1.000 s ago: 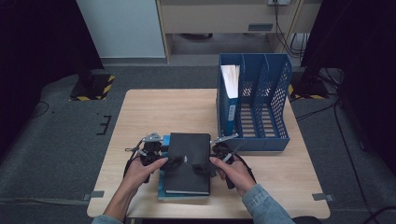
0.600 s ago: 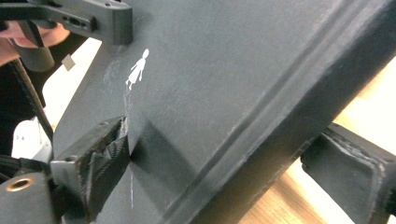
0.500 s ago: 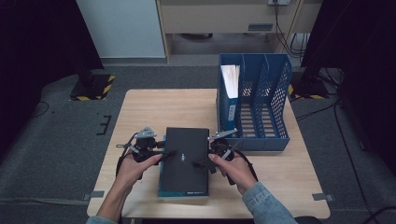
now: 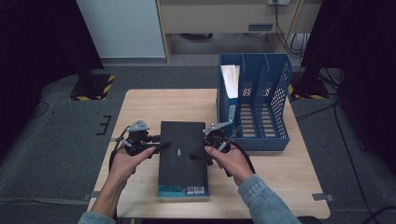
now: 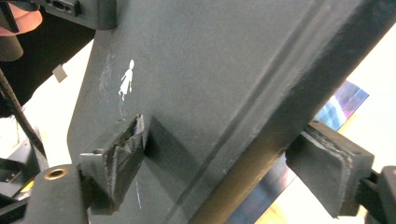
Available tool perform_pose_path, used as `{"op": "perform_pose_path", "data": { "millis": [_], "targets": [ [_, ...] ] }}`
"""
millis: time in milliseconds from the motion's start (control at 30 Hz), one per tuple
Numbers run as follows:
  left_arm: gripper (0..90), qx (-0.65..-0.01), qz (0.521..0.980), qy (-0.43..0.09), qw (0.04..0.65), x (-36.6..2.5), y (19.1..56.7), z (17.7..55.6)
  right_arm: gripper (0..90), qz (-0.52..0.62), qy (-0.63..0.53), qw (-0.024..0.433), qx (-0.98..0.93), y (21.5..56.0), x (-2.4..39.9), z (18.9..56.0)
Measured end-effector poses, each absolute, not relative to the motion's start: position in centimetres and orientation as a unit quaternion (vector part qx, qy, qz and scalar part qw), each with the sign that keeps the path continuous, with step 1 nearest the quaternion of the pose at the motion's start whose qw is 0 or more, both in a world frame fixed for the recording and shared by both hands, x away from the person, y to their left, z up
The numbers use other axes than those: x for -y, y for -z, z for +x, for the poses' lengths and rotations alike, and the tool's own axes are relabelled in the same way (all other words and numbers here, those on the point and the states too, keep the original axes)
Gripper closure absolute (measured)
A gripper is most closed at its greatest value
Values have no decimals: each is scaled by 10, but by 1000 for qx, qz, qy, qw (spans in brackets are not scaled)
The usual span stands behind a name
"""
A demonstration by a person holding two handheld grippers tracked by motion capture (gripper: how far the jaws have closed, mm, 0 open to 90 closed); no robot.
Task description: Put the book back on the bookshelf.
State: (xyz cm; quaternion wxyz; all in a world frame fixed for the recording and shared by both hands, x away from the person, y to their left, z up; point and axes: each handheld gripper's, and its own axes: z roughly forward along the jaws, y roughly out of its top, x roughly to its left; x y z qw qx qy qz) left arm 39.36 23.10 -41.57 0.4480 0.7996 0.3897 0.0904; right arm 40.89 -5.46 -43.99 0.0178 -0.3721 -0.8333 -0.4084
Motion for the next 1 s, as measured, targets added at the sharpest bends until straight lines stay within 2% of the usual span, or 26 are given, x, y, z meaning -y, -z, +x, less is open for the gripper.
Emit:
{"op": "perform_pose_path", "data": {
  "millis": [267, 600, 1000],
  "targets": [
    [601, -383, 794, -93, 462, -242, 408, 386, 255, -358, 421, 0, 833, 429, 52, 406],
    [635, -375, 800, -97, 459, -243, 400, 386, 278, -355, 425, -1, 833, 423, 53, 410],
    [653, -368, 809, -116, 444, -242, 390, 390, 283, -350, 428, -23, 833, 414, 49, 416]
  ]
}}
